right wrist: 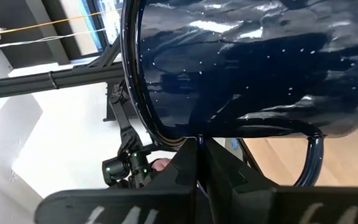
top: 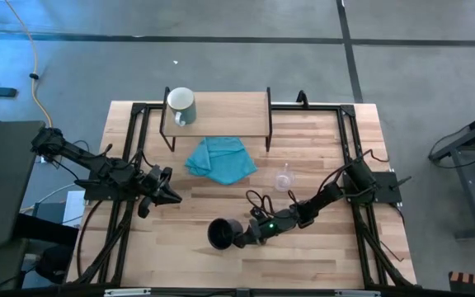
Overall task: Stack small to large cups/mugs on shelf
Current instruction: Put the blue mug on the shelf
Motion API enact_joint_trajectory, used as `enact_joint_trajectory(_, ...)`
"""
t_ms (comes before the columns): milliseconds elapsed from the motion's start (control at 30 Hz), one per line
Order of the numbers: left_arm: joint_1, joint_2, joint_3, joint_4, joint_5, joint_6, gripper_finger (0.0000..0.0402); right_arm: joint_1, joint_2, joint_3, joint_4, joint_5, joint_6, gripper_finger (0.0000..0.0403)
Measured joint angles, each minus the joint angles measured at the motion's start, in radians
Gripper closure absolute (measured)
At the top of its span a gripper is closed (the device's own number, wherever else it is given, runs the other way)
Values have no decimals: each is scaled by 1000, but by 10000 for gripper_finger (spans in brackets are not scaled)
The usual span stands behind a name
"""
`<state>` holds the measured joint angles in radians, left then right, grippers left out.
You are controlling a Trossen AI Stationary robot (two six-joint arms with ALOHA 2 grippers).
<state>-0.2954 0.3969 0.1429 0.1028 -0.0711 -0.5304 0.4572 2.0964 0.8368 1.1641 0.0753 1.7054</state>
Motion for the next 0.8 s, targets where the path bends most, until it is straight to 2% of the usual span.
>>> enact_joint_trajectory(167, 0, 0, 0, 0, 0, 0, 376, 0, 0, 0, 0, 4, 12, 395)
enact_joint_trajectory(533, 0, 0, 0, 0, 0, 0, 376, 3, 0, 0, 6, 10, 18, 348)
enact_joint_trajectory(800, 0, 0, 0, 0, 0, 3, 376, 13, -1, 0, -10, 10, 20, 343)
